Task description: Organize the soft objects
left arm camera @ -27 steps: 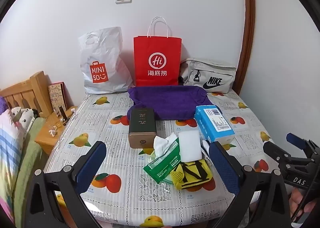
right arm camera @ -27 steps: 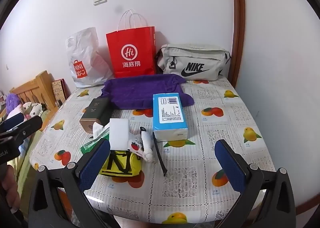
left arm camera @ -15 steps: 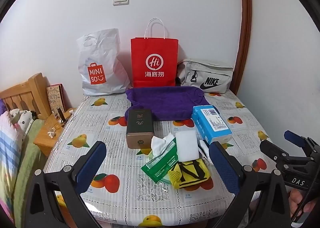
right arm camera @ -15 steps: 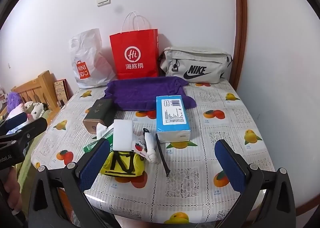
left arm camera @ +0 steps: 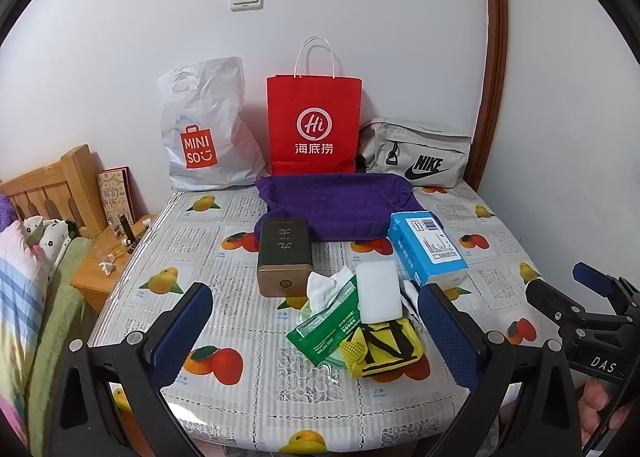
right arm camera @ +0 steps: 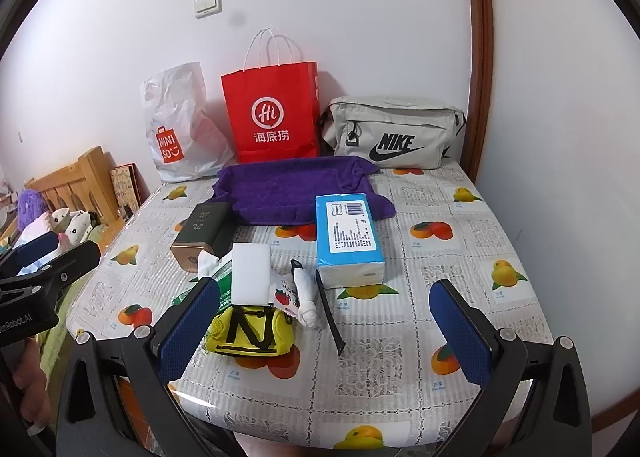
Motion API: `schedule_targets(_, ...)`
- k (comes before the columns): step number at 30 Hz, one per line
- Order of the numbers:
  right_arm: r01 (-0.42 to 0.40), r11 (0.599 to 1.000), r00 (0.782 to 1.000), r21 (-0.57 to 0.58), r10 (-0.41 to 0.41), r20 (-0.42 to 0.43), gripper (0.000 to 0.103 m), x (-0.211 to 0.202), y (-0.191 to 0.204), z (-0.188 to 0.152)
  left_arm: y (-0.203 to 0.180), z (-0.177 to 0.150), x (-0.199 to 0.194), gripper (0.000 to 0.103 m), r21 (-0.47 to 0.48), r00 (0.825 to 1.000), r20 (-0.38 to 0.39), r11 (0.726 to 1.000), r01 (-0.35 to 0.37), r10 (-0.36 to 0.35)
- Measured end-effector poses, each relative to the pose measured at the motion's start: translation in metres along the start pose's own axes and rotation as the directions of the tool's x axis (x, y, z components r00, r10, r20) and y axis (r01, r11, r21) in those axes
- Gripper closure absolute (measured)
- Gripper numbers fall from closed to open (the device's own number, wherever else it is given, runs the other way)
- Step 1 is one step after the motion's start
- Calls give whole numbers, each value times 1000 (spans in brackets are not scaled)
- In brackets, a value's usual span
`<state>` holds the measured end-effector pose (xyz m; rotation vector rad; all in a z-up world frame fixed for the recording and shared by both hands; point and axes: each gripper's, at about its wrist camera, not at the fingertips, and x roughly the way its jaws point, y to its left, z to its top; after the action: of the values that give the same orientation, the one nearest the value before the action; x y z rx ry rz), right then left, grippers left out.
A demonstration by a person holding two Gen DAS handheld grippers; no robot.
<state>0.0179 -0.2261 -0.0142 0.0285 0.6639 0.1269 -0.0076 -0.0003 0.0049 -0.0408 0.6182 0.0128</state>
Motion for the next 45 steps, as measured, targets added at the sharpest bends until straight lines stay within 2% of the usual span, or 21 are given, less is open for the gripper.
schedule_targets(45,-8,1000,1000,-9,8,24,0,-7,7,-4,-2,-2,-1,0,2,1000,3,1000,-7,7)
